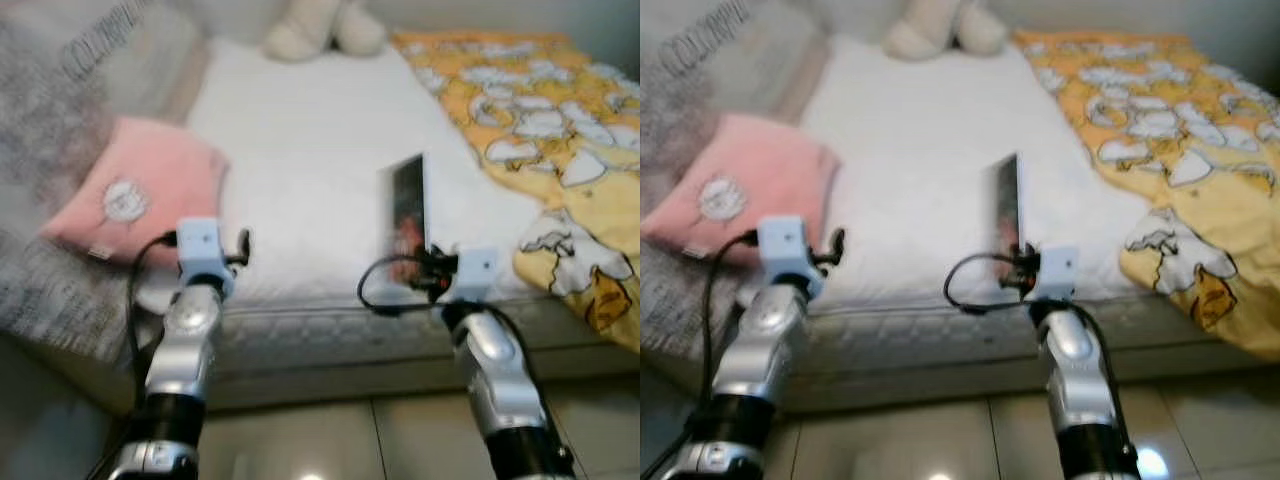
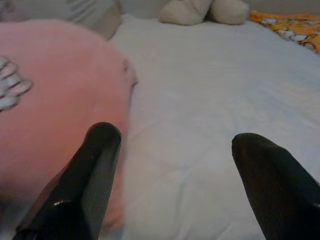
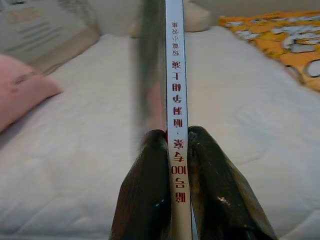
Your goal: Clean up the room
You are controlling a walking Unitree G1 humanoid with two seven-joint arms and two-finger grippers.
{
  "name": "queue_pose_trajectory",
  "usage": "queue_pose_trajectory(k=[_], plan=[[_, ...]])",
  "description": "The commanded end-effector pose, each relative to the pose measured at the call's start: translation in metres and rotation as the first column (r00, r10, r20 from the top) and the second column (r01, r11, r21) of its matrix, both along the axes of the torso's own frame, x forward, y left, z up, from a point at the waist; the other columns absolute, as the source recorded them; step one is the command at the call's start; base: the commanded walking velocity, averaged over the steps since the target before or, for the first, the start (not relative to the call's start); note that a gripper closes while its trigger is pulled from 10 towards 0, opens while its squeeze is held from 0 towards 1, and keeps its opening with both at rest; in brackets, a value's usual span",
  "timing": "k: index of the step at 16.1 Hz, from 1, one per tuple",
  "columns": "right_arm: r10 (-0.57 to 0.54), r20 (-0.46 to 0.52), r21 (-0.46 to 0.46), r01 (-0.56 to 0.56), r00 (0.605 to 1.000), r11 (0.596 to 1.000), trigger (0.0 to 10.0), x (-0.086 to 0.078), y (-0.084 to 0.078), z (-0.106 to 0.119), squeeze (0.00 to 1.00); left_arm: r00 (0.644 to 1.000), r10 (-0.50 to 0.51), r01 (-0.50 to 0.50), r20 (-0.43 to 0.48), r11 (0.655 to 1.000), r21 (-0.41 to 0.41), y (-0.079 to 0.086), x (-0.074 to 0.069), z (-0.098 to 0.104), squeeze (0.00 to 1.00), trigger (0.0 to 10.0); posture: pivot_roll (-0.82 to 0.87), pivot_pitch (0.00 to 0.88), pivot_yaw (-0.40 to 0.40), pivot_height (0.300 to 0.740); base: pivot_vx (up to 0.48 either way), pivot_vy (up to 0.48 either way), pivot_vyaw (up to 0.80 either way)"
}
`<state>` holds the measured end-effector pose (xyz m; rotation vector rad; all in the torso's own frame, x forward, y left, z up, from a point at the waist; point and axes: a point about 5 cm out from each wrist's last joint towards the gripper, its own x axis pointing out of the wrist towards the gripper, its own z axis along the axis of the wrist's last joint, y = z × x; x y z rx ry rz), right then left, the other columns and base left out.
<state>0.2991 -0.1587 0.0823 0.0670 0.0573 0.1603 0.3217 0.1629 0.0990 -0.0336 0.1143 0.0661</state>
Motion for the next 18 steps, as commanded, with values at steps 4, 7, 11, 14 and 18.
queue_pose_trajectory(k=[4, 7, 11, 14, 18], plan=[[-0.006, 0.056, -0.012, 0.007, 0.998, 1.000, 0.0, 0.006, -0.008, 0.013, 0.00, 1.000, 0.002, -0.002, 0.019, 1.000, -0.030, -0.009, 0.002, 0.006, 0.00, 10.0, -0.03, 0.000, -0.006, 0.740, 0.422, 0.141, 0.00], [0.000, 0.054, -0.015, 0.001, 0.999, 1.000, 0.0, 0.006, -0.008, 0.013, 0.00, 1.000, 0.013, -0.013, 0.017, 0.999, -0.035, -0.007, 0.001, 0.005, 0.00, 10.0, -0.03, 0.000, -0.009, 0.740, 0.297, 0.369, 0.00], [0.006, 0.047, -0.014, -0.005, 0.999, 1.000, 0.0, 0.004, -0.007, 0.010, 0.00, 1.000, 0.008, -0.008, 0.018, 0.999, -0.031, -0.008, 0.001, 0.006, 0.00, 10.0, -0.03, 0.000, -0.005, 0.740, 0.000, 0.470, 0.00], [0.006, 0.044, -0.015, -0.005, 0.999, 1.000, 0.0, 0.003, -0.008, 0.009, 0.00, 1.000, 0.002, -0.001, 0.024, 1.000, -0.023, -0.008, 0.004, 0.009, 0.00, 10.0, -0.04, 0.000, -0.004, 0.740, 0.214, 0.385, 0.00], [0.006, 0.049, -0.019, -0.005, 0.999, 1.000, 0.0, 0.005, -0.010, 0.012, 0.00, 0.996, -0.060, 0.060, 0.069, 0.998, 0.003, -0.019, 0.008, 0.018, 0.00, 10.0, -0.04, 0.000, -0.004, 0.740, 0.197, 0.136, 0.00]])
